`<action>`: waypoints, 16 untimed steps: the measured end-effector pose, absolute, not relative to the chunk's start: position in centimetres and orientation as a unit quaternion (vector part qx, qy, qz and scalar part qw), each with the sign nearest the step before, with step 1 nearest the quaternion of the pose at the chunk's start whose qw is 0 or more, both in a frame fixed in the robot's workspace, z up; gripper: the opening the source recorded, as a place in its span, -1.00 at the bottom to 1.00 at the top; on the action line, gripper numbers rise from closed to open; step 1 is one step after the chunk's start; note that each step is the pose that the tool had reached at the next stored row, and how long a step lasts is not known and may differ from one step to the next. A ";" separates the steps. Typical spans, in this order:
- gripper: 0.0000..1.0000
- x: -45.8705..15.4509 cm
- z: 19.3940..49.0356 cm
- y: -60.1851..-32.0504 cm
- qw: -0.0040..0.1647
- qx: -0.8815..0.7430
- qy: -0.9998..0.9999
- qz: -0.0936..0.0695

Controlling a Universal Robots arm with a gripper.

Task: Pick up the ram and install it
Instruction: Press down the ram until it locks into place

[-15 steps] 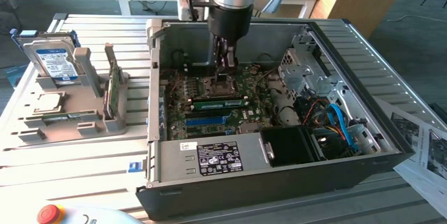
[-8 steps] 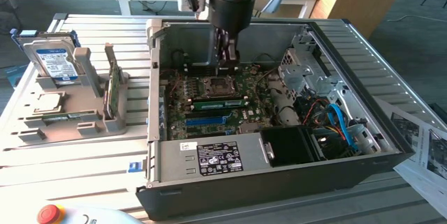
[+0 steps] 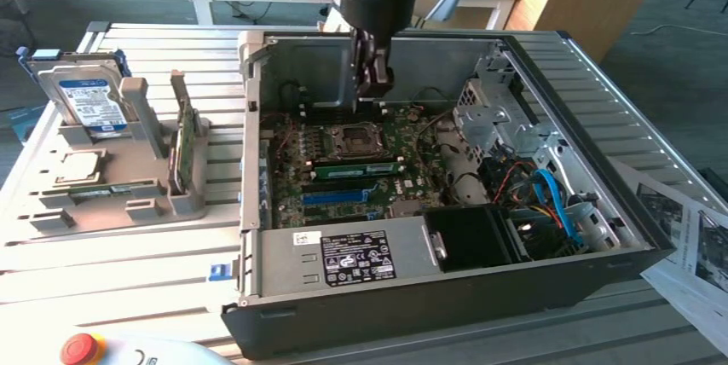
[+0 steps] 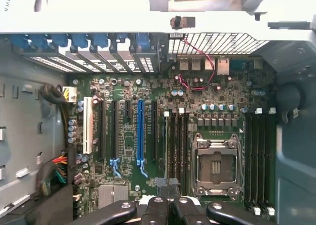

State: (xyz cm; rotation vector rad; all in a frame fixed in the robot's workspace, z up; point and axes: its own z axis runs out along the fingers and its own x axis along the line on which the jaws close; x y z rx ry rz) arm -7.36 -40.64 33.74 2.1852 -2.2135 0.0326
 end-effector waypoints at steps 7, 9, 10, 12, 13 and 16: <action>-0.80 -7.4 35.2 -40.6 0.016 0.702 -0.711 0.011; -0.80 -7.4 35.7 -40.6 0.016 0.702 -0.711 0.011; -0.80 -7.4 35.9 -40.6 0.016 0.702 -0.712 0.011; -0.80 -7.4 36.3 -40.6 0.016 0.702 -0.712 0.011; -0.80 -7.4 36.4 -40.6 0.016 0.702 -0.711 0.011; -0.80 -7.4 36.4 -40.6 0.016 0.702 -0.711 0.011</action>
